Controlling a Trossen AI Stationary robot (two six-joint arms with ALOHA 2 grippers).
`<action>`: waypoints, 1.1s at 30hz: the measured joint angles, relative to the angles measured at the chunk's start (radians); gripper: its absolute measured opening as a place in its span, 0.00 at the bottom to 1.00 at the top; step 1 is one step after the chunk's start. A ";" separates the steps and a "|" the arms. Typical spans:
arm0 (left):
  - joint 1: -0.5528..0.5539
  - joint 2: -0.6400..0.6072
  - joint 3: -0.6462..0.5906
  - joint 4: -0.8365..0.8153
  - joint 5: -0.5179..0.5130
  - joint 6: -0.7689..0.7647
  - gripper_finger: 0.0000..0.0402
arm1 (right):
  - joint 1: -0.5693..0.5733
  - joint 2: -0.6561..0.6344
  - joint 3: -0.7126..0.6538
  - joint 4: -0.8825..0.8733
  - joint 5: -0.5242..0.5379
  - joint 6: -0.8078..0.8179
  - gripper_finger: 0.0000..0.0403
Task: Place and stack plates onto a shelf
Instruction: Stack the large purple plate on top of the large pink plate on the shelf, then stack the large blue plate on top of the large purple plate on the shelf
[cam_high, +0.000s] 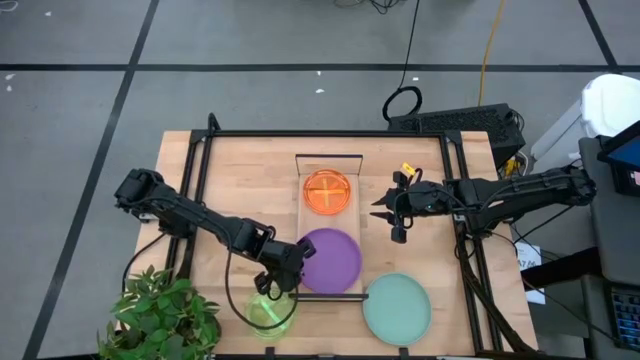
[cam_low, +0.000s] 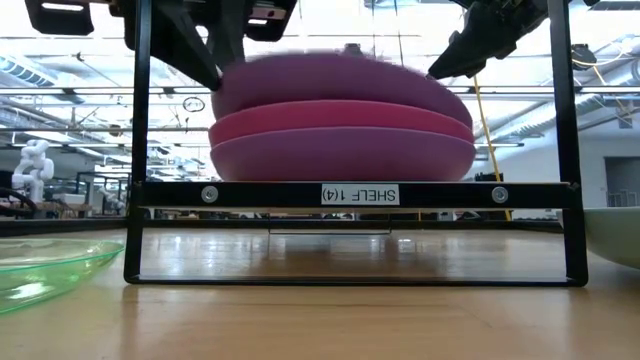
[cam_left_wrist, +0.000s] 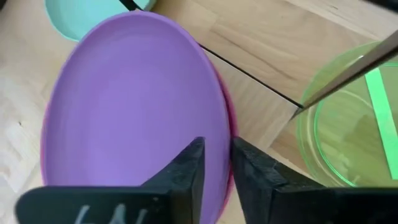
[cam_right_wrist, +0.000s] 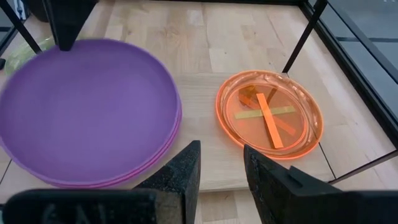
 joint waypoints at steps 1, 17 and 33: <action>0.000 0.000 0.000 -0.002 0.000 -0.007 0.23 | 0.000 0.000 0.000 -0.001 0.000 0.000 0.26; -0.006 0.000 0.000 -0.012 -0.032 -0.122 0.27 | 0.000 0.000 0.000 -0.026 0.000 0.000 0.26; -0.009 -0.047 0.000 -0.064 -0.127 -0.237 0.27 | 0.115 -0.001 0.005 -0.043 -0.058 0.175 0.26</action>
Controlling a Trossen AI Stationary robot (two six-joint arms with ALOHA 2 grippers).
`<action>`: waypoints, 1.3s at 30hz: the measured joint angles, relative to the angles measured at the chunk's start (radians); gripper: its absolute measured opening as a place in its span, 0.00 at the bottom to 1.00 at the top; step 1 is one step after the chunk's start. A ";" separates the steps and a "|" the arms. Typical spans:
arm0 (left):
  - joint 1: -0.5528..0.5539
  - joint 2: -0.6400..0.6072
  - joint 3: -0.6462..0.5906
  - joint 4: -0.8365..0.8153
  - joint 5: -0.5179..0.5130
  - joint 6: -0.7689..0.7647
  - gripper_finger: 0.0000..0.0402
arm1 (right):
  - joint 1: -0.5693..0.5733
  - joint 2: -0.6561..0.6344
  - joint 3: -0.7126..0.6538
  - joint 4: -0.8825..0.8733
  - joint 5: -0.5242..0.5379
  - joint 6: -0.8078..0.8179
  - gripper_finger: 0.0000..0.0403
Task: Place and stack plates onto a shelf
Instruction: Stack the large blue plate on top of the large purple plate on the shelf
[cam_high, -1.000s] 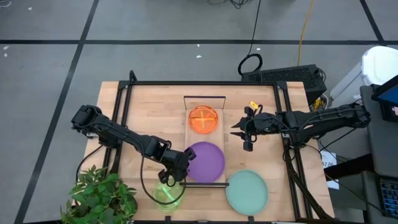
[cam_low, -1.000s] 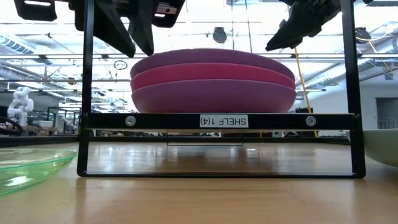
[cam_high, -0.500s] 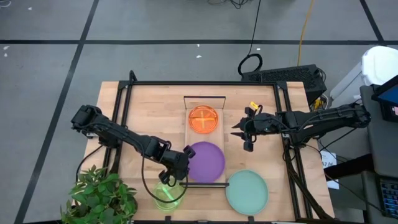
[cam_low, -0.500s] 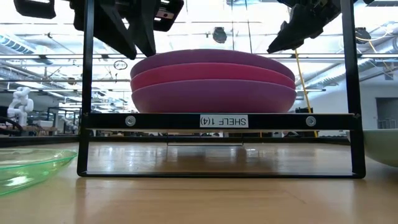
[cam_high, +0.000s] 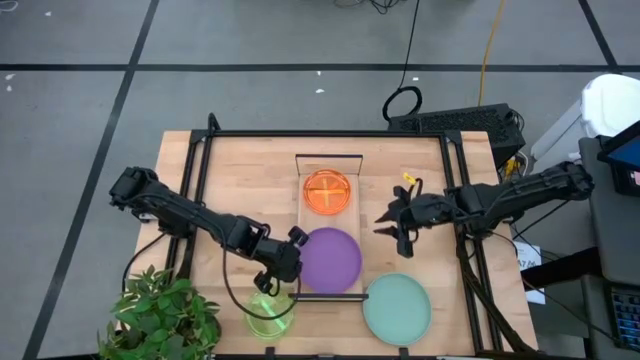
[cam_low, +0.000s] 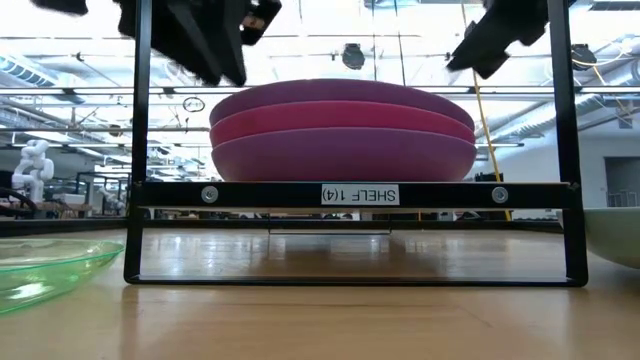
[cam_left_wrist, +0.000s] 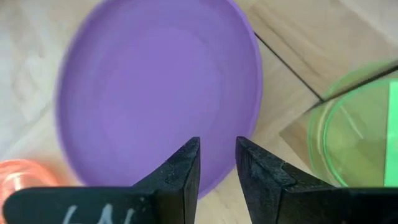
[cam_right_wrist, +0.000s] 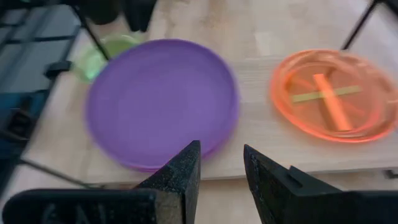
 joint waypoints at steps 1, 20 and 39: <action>0.000 -0.007 0.001 0.008 -0.006 -0.013 0.27 | 0.020 0.000 0.003 -0.004 0.001 0.021 0.26; -0.126 -0.168 -0.040 -0.223 -0.036 -0.448 0.27 | 0.114 0.001 0.003 -0.037 0.038 0.131 0.26; -0.168 -0.168 -0.072 -0.221 -0.033 -0.525 0.27 | 0.232 0.109 0.003 -0.075 0.037 0.296 0.26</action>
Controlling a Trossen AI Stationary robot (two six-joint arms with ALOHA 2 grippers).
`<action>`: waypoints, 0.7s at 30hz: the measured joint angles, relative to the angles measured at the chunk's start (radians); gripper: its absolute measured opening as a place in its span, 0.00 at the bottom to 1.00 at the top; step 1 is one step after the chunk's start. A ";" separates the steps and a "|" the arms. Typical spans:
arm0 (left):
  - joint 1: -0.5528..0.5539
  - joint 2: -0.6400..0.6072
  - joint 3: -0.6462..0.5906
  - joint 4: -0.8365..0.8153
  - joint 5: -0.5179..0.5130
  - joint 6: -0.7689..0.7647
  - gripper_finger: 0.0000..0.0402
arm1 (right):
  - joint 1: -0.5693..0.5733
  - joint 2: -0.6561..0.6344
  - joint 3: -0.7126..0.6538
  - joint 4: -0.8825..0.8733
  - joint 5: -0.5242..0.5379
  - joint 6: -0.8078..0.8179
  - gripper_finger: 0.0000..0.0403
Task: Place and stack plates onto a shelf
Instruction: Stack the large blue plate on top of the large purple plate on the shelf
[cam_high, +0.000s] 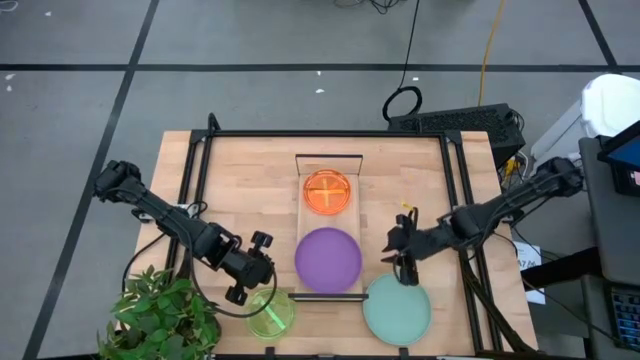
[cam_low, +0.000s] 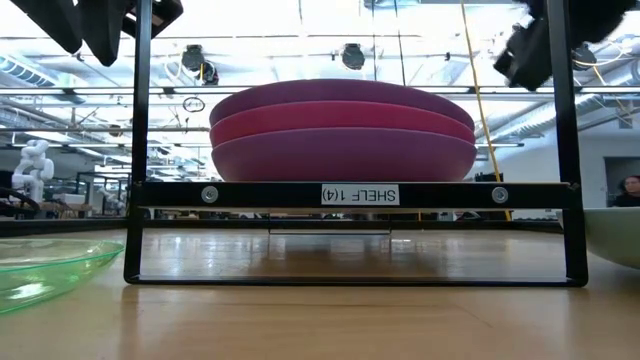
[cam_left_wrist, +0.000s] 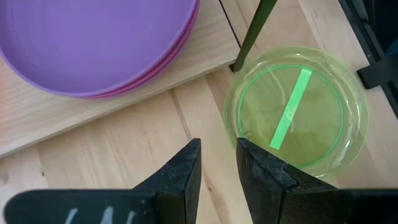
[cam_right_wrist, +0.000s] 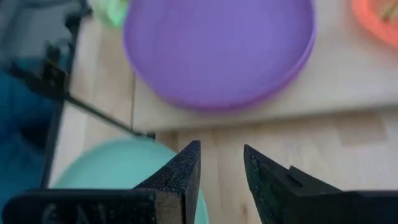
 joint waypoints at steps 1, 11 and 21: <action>0.000 0.000 0.000 0.000 0.000 0.000 0.27 | 0.010 0.015 0.000 -0.015 0.000 0.014 0.26; 0.000 0.000 0.000 0.034 0.000 -0.011 0.27 | 0.133 0.145 0.000 -0.073 0.021 0.172 0.30; 0.000 0.000 0.000 0.071 0.000 -0.006 0.27 | 0.185 0.251 -0.019 -0.088 0.021 0.221 0.39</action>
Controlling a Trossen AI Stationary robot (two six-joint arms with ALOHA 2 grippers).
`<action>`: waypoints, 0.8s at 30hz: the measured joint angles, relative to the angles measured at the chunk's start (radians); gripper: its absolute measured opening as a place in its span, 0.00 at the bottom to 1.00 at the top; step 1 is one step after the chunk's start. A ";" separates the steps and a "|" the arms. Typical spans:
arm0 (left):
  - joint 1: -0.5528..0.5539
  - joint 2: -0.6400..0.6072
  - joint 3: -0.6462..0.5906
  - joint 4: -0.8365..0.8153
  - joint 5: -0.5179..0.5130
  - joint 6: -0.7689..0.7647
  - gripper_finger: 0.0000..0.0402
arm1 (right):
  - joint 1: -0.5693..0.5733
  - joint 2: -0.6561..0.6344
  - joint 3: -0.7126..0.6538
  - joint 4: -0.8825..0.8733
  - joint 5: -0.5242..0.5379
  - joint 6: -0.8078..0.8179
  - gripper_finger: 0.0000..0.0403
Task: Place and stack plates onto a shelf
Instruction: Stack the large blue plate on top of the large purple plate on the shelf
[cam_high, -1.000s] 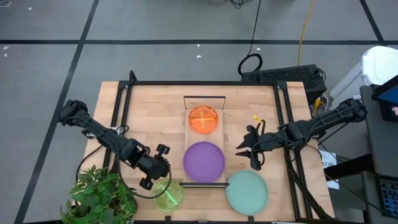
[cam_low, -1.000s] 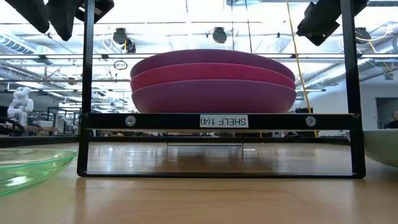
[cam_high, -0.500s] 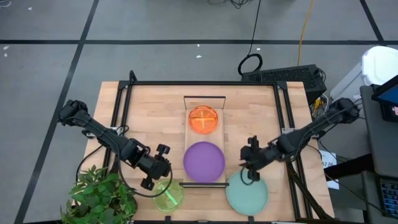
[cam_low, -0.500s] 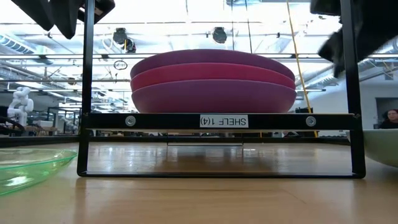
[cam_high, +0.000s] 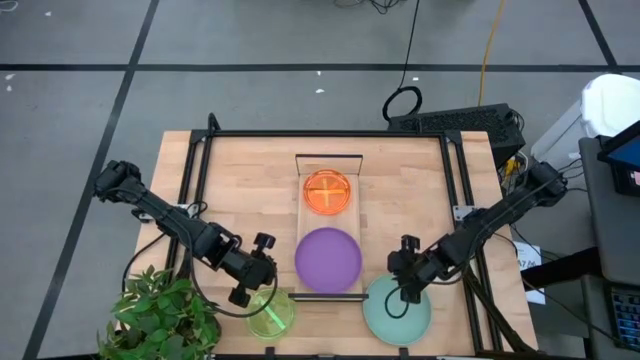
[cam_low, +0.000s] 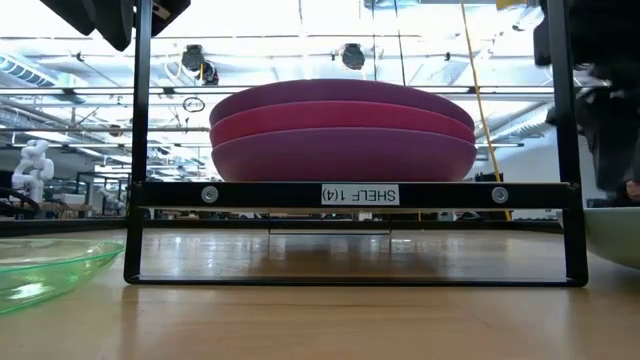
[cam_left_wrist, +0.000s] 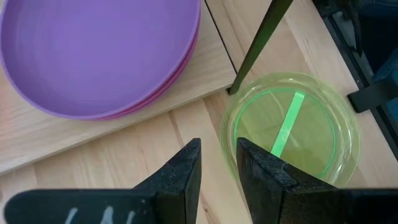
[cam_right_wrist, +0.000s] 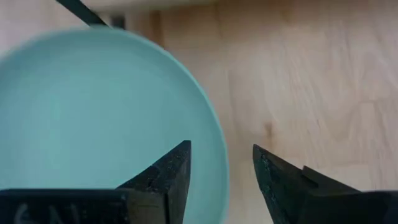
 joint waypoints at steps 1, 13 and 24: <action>0.000 0.000 0.000 0.000 0.000 0.002 0.27 | 0.000 0.010 -0.006 0.001 0.000 0.000 0.38; 0.000 0.000 0.000 0.002 0.000 0.018 0.27 | 0.000 0.030 -0.111 0.120 -0.056 0.081 0.31; 0.000 0.000 0.000 0.003 0.000 0.020 0.27 | -0.001 0.005 -0.142 0.104 -0.119 0.148 0.02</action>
